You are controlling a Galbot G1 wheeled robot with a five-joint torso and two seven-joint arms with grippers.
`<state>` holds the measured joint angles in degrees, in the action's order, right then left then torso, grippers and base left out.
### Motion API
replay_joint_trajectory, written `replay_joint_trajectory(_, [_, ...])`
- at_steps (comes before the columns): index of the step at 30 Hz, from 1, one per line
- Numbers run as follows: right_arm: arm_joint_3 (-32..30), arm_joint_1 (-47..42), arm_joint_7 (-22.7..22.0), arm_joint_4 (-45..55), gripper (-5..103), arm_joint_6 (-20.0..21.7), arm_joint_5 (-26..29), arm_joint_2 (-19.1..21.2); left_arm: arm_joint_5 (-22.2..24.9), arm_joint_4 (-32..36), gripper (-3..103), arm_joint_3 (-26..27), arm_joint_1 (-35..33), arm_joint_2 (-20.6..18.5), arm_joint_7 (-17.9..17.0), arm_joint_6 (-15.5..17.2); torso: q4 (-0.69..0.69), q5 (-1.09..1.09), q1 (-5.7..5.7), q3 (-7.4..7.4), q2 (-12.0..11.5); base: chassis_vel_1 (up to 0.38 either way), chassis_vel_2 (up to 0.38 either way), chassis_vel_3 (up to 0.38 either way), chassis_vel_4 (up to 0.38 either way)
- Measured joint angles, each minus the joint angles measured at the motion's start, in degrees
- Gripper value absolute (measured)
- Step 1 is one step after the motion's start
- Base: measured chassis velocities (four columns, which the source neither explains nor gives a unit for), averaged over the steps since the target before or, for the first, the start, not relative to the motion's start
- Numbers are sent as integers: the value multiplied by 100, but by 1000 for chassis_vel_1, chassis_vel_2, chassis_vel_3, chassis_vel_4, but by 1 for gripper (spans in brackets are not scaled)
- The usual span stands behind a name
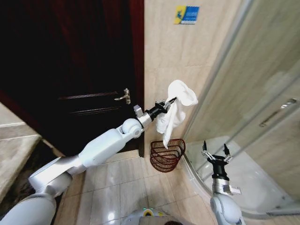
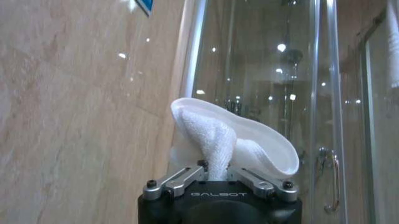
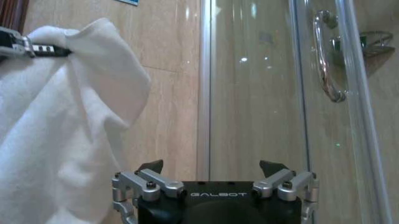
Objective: Discard the used towel into the hamper.
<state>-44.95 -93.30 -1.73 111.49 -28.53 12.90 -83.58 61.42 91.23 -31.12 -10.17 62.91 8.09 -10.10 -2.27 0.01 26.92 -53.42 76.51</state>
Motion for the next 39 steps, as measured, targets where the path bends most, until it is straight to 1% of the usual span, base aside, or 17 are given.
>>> replay_joint_trajectory(9, [6,-1,4,-18,100,-11,0,-34,-140,-552,2,-380,30,284,-84,22,2,0,0,0,0,0,0,0,0])
replay_joint_trajectory(13, [4,-10,5,-19,100,-27,7,-44,-218,-1098,2,-712,80,578,-105,31,3,0,0,0,0,0,0,0,0])
replay_joint_trajectory(14, [4,-10,5,-19,100,-27,7,-44,-218,-1098,2,-712,80,578,-105,31,3,0,0,0,0,0,0,0,0])
replay_joint_trajectory(17, [0,-12,5,-18,100,-40,35,-45,-210,-1607,2,-1100,232,829,-64,27,3,0,0,0,0,0,0,0,0])
replay_joint_trajectory(18, [0,-12,5,-18,100,-40,35,-45,-210,-1607,2,-1100,232,829,-64,27,3,0,0,0,0,0,0,0,0])
replay_joint_trajectory(20, [-4,-12,5,-23,100,-53,53,-41,-187,-2029,2,-1385,362,1017,13,-14,3,0,0,0,0,0,0,0,0])
replay_joint_trajectory(21, [-4,-12,5,-23,100,-53,53,-41,-187,-2029,2,-1385,362,1017,13,-14,3,0,0,0,0,0,0,0,0])
replay_joint_trajectory(23, [-13,-13,5,-40,100,-72,76,-34,-161,-2438,2,-1607,479,1191,90,-77,3,1,0,0,0,0,0,0,0])
replay_joint_trajectory(25, [-16,-13,5,-47,100,-78,81,-32,-155,-2526,2,-1649,499,1230,101,-91,3,0,0,0,0,0,0,0,0])
replay_joint_trajectory(29, [-31,-20,17,-104,100,-147,131,-37,-154,-3526,2,-2003,668,1652,257,-280,2,0,1,0,0,0,0,0,0])
replay_joint_trajectory(30, [-31,-20,17,-104,100,-147,131,-37,-154,-3526,2,-2003,668,1652,257,-280,2,0,1,0,0,0,0,0,0])
replay_joint_trajectory(32, [-30,-16,26,-129,100,-167,143,-37,-150,-3892,2,-2145,736,1821,336,-330,2,0,0,0,0,0,0,0,0])
replay_joint_trajectory(33, [-30,-16,26,-129,100,-167,143,-37,-150,-3892,2,-2145,736,1821,336,-330,2,0,0,0,0,0,0,0,0])
replay_joint_trajectory(35, [-18,7,32,-145,100,-173,149,-38,-157,-4346,2,-2241,755,2107,483,-417,2,0,1,0,0,0,0,0,0])
replay_joint_trajectory(36, [-13,14,32,-146,100,-173,150,-39,-162,-4502,2,-2255,751,2207,529,-453,2,0,1,0,0,0,0,0,0])
replay_joint_trajectory(37, [-13,14,32,-146,100,-173,150,-39,-162,-4502,2,-2255,751,2207,529,-453,2,0,1,0,0,0,0,0,0])
replay_joint_trajectory(39, [3,27,37,-157,100,-177,152,-42,-187,-4888,2,-2315,710,2468,642,-531,3,0,0,0,0,0,0,0,0])
